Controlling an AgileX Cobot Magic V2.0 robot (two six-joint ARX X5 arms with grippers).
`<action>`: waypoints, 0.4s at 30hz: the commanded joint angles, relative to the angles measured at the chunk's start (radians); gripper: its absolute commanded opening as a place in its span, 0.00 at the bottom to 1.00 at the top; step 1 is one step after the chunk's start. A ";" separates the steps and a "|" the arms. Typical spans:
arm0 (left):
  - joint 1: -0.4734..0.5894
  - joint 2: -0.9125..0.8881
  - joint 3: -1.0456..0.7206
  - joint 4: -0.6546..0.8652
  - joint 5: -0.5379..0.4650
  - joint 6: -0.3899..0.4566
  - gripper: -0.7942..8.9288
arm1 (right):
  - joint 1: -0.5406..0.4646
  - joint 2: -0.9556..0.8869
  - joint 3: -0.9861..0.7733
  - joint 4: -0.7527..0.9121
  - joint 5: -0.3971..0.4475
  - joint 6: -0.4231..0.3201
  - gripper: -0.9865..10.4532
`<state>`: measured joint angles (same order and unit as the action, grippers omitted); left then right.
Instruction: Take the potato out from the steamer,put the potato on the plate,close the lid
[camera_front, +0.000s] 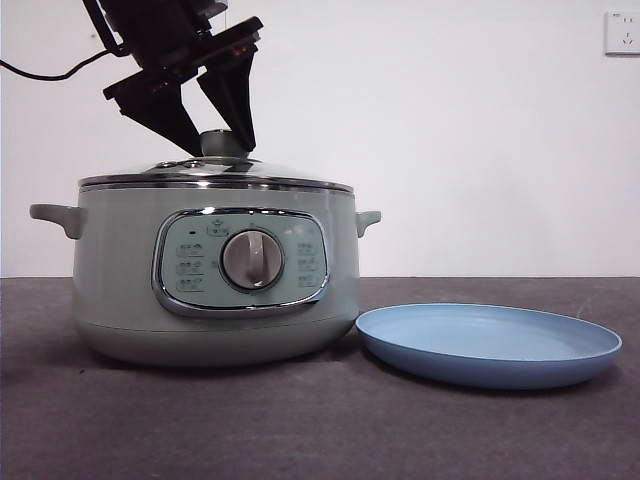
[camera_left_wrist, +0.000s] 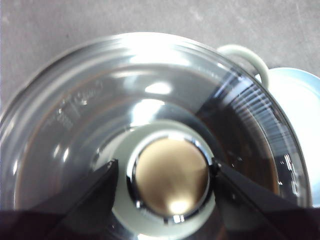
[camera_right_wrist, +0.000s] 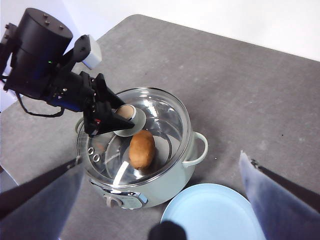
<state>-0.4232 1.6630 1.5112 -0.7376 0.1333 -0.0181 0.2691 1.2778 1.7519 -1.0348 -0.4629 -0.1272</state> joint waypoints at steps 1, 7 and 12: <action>-0.004 0.031 -0.017 -0.010 -0.002 0.005 0.34 | 0.002 -0.003 0.003 0.000 0.002 0.008 0.66; -0.008 0.029 -0.017 0.008 -0.006 0.021 0.07 | 0.002 -0.003 0.003 0.001 0.002 0.008 0.66; -0.008 0.022 0.013 -0.002 -0.050 0.031 0.07 | 0.002 -0.003 0.003 0.002 -0.001 0.007 0.66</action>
<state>-0.4320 1.6680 1.5192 -0.7315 0.1139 -0.0063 0.2691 1.2778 1.7519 -1.0370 -0.4629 -0.1272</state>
